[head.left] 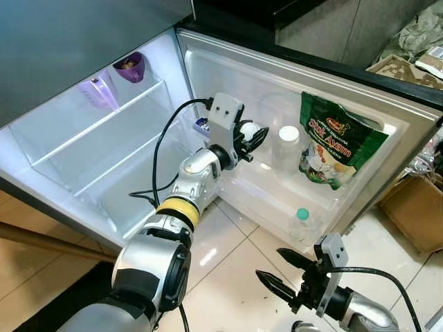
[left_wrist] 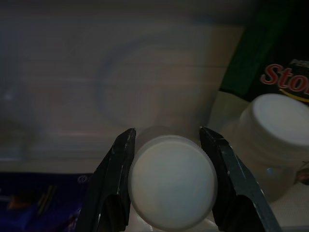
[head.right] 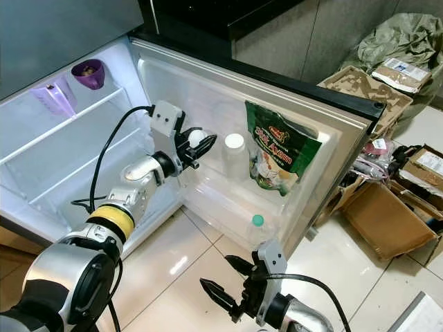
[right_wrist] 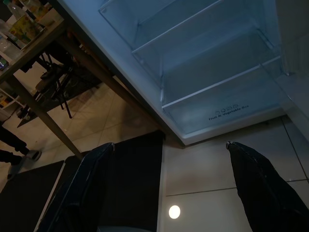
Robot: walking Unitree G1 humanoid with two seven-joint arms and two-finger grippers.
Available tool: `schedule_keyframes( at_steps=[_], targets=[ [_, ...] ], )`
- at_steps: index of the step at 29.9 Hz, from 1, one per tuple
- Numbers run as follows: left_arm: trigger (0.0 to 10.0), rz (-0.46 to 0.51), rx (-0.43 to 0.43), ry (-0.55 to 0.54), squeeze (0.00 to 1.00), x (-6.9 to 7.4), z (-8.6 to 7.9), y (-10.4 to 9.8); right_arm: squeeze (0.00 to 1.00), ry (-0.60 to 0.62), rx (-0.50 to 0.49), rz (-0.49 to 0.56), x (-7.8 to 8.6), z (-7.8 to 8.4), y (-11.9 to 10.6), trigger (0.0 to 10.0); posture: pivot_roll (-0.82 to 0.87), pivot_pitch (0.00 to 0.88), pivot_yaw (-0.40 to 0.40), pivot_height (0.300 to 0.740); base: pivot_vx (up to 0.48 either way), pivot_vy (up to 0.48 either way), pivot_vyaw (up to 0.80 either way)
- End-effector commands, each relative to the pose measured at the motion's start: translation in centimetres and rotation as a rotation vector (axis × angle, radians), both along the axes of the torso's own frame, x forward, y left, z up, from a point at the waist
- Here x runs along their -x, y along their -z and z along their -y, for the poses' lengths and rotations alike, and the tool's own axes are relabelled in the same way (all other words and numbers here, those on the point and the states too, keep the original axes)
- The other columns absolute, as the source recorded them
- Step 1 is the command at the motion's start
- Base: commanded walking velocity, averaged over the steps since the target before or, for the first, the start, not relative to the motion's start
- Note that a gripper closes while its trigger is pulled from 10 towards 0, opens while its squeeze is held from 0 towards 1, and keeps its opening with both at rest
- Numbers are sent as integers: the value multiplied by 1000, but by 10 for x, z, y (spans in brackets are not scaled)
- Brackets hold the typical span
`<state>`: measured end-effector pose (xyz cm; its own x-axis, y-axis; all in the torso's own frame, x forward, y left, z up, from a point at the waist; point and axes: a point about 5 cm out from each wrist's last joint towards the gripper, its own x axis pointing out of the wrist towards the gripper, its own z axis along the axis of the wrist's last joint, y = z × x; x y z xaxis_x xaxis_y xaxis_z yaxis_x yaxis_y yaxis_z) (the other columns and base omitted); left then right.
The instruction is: Restocking fridge
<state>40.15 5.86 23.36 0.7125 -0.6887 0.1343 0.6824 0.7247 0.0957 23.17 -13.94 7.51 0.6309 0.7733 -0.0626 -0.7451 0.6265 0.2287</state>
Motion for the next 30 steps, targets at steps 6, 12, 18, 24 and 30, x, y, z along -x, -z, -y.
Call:
schedule_keyframes(
  at_steps=[6, 12, 18, 24, 30],
  targets=[
    [10000, -6, -86, 28, 0, -1, 15, -7, 0, -11, -24, -15, 6, -5, 1, 10000, -127, 300, 155, 740, 0, 0, 0],
    [10000, -18, -95, 27, 0, -2, 20, -13, 0, -6, -25, -11, 3, -5, 0, 10000, -126, 298, 155, 740, 0, 0, 0],
    [10000, -62, -143, 8, 0, -3, 24, -7, 0, -12, -33, -11, 3, -9, 0, 10000, -124, 302, 155, 740, 0, 0, 0],
    [10000, -71, -156, -26, 0, -4, 23, -7, 0, -14, -34, -13, 4, -10, 0, 10000, -126, 305, 155, 740, 0, 0, 0],
    [10000, -89, -170, -77, 0, -7, 18, -8, 0, -15, -37, -15, 4, -10, -1, 10000, -121, 310, 156, 740, 0, 0, 0]
  ],
)
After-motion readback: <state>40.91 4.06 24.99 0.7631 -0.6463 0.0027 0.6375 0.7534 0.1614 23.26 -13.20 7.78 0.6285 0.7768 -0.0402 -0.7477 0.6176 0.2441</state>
